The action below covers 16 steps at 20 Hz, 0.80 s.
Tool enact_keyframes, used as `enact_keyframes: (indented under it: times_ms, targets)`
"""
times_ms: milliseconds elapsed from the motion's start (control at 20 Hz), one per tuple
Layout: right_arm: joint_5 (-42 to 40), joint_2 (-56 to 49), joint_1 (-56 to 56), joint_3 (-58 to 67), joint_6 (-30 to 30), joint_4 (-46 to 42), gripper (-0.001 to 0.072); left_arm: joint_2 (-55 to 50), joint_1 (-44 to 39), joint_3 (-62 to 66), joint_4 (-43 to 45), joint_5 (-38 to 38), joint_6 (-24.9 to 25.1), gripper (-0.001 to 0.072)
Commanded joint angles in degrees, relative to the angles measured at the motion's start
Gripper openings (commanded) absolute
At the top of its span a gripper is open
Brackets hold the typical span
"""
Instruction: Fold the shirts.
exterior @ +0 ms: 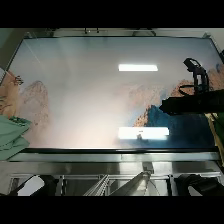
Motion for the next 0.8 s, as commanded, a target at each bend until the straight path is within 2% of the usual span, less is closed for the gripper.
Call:
enact_keyframes:
  times_ms: [0, 300, 350, 400, 450, 600, 750]
  targets:
    - [0.0, 0.0, 0.0, 0.0, 0.0, 0.0, 0.0022, -9.5, 0.8, 0.2, 0.6, 7.3, 4.3, 0.0709]
    - [0.0, 0.0, 0.0, 0.0, 0.0, 0.0, 0.0022, -21.9, 0.5, 0.2, 0.5, 7.7, 4.6, 0.0708]
    - [0.0, 0.0, 0.0, 0.0, 0.0, 0.0, 0.0022, -23.1, -0.1, 0.2, 0.5, 7.0, 4.5, 0.0653]
    - [0.0, 0.0, 0.0, 0.0, 0.0, 0.0, 0.0022, -23.6, -0.9, 0.2, 0.2, 6.3, 4.6, 0.0317]
    - [0.0, 0.0, 0.0, 0.0, 0.0, 0.0, 0.0023, -23.2, -2.2, 0.3, -1.5, 6.1, 6.4, 0.0032]
    - [0.0, 0.0, 0.0, 0.0, 0.0, 0.0, 0.0022, -18.8, -9.1, 5.0, -17.6, 1.9, 15.8, 0.0031]
    - [0.0, 0.0, 0.0, 0.0, 0.0, 0.0, 0.0022, -13.0, -19.5, 12.3, -35.8, -4.0, 20.5, 0.0030]
